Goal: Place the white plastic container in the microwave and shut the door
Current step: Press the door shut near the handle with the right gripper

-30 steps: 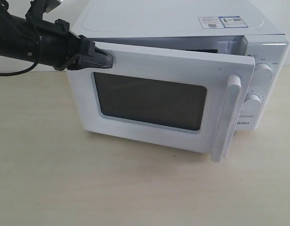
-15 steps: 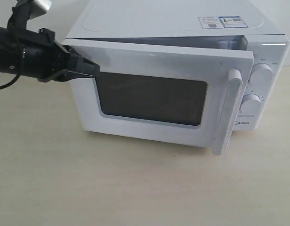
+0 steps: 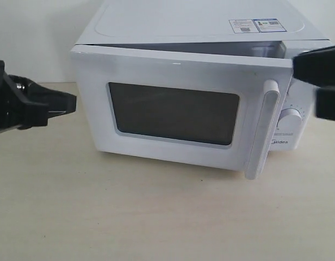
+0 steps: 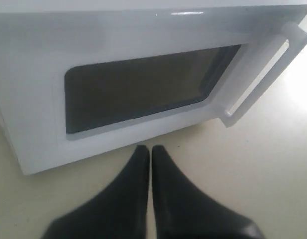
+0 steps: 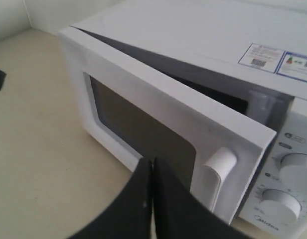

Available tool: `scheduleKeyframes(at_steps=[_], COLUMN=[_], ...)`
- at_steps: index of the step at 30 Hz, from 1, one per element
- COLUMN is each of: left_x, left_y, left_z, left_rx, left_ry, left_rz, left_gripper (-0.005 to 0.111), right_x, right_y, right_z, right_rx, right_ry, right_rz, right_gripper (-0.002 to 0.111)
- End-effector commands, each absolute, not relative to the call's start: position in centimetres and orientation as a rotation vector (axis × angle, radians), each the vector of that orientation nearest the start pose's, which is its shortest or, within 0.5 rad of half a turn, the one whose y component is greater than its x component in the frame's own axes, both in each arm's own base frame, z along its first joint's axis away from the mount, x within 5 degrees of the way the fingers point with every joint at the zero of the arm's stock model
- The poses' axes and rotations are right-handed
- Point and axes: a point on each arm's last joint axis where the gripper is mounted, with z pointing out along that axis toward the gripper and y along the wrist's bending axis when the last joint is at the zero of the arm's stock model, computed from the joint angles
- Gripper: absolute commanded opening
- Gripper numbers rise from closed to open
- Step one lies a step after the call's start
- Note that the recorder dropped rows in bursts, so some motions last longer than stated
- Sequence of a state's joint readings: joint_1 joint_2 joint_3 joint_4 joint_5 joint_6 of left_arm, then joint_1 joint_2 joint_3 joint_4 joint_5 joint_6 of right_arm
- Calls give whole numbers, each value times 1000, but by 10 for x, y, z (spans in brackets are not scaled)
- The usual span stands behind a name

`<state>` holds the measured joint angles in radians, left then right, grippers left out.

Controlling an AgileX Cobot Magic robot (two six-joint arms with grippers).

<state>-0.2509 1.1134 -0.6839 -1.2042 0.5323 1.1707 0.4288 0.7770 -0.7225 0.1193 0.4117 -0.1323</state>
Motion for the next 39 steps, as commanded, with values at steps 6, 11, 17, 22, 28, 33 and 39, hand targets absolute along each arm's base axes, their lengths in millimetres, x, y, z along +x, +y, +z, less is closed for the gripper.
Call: scheduleKeyframes(at_steps=[6, 11, 17, 22, 28, 33, 39], left_x=[181, 180, 180, 180, 180, 180, 181], left_y=[-83, -82, -82, -82, -83, -83, -82], left_z=[256, 253, 253, 253, 253, 253, 254], left_rx=[463, 439, 439, 439, 440, 441, 438], left_ry=[2110, 2119, 2119, 2119, 2119, 2119, 2118], left_rz=[-593, -596, -596, -596, -598, -600, -595], left_gripper=[4, 4, 4, 4, 4, 4, 4], right_x=[222, 241, 259, 262, 269, 276, 283], right_y=[103, 111, 118, 117, 118, 119, 116], right_z=[310, 293, 271, 278, 270, 266, 271], right_rx=[-240, -199, -186, -163, -144, -124, -72], right_ry=[1977, 1986, 2011, 1932, 1936, 1918, 1890], right_rz=[421, 431, 421, 431, 415, 399, 346], right_gripper=[0, 0, 0, 0, 0, 0, 0])
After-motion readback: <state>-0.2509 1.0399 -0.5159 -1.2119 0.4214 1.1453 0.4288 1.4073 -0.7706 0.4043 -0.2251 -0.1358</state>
